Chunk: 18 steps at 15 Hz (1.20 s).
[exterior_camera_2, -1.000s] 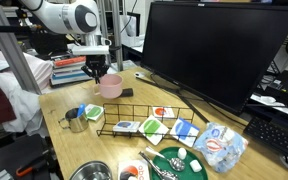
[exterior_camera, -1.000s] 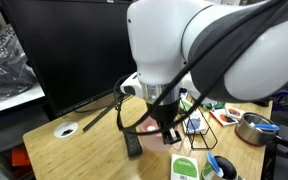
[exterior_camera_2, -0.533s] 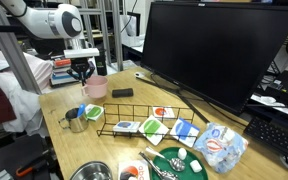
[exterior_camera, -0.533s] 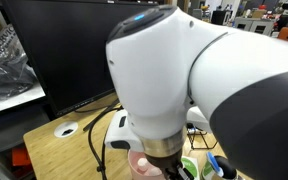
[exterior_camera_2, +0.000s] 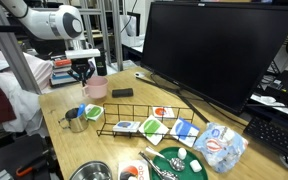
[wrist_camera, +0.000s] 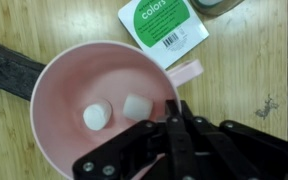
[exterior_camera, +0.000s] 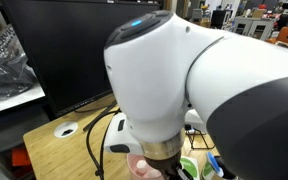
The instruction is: Move the pink cup to the left side of the table
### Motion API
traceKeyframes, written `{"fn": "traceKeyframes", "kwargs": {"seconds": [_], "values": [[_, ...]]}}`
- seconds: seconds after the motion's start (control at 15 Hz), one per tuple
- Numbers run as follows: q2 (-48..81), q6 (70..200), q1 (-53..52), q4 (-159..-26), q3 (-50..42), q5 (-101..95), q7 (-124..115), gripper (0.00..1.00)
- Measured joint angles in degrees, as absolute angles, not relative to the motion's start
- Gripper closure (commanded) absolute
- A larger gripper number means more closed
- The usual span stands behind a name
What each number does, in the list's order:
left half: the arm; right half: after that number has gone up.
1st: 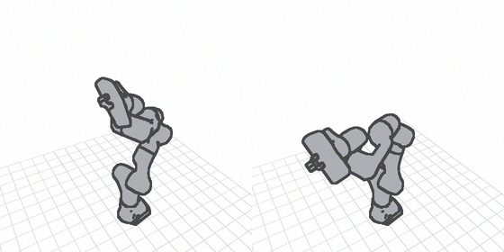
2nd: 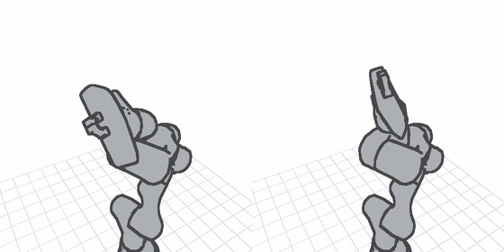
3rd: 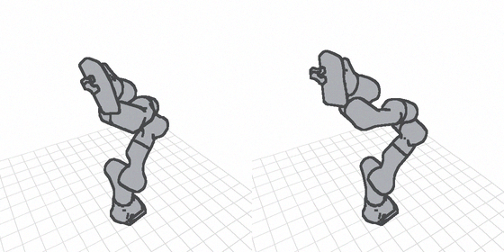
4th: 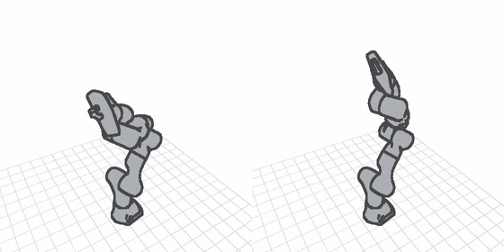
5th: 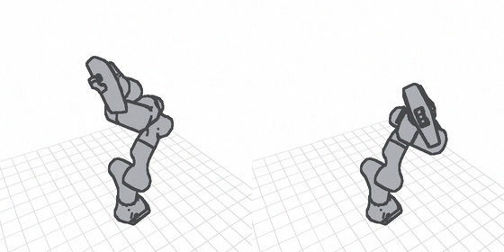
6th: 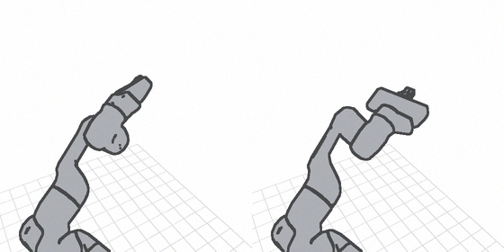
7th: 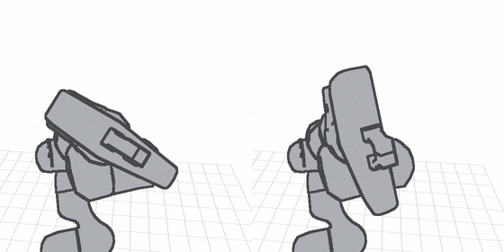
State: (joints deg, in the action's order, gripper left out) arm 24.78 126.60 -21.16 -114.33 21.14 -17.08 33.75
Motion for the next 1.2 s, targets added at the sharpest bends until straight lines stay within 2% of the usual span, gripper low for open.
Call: {"fn": "traceKeyframes", "kwargs": {"seconds": [0.53, 0.6, 0.67, 0.8, 1.2], "values": [[31.7, 126.6, -23.04, -108.92, 21.79, -18.49, 37.53, 0.99], [31.98, 126.53, -23.04, -108.36, 21.75, -18.73, 37.58, 0.71], [32.11, 126.52, -23.04, -108.01, 21.67, -18.8, 37.74, 0.7], [32.34, 126.52, -23.04, -107.82, 21.62, -18.8, 38.24, 0.57], [31.26, 126.54, -23.7, -106.92, 22.22, -18.79, 38.09, 0.14]]}}
